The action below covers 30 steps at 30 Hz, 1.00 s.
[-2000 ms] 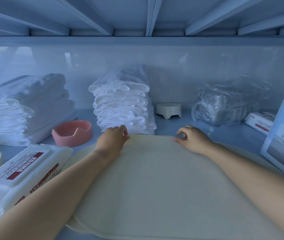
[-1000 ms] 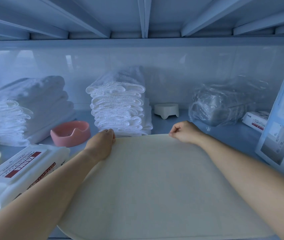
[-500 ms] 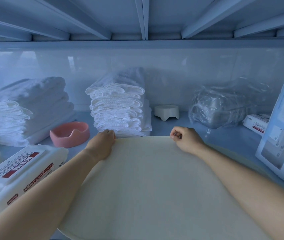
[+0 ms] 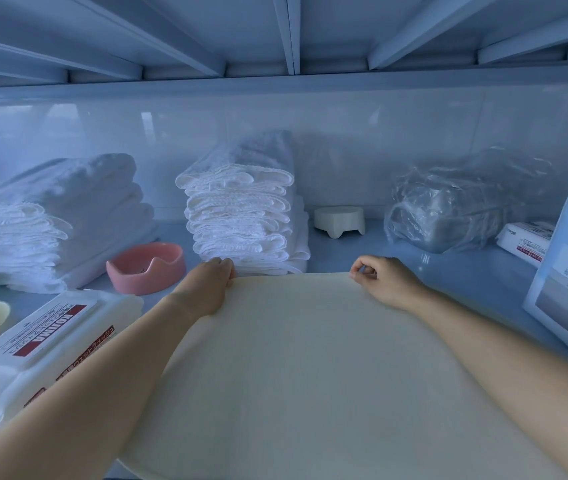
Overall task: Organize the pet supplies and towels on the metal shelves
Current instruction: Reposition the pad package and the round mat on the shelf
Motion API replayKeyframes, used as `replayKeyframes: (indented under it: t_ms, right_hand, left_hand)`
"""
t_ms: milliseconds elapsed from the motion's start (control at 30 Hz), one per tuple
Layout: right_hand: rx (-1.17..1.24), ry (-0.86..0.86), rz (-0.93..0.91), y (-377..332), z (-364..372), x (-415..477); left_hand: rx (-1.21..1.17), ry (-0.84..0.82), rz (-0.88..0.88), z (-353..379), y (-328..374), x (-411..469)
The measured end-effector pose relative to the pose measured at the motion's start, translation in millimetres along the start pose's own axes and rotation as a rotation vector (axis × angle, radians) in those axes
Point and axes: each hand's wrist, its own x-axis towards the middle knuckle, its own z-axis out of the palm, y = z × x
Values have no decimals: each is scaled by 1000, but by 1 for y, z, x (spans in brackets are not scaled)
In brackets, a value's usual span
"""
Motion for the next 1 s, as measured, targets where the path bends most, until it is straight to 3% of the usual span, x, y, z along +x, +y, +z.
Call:
replayKeyframes:
  t_ms: [300,500,700,1000]
  right_hand:
    - [-238,58,-37,-1,-5,-4]
    - [-115,55,-72,7,-11,-8]
    - [-169,171,-82,-3,-5,0]
    - [-85,33,-173,2,2,-9]
  left_hand:
    - [-152,114,-12,3,-3,-6]
    - [-259,124,-90,1,-10,-11]
    - [-178,165,-125,0,-11,-10]
    - [-212,220,86,-4,34,-13]
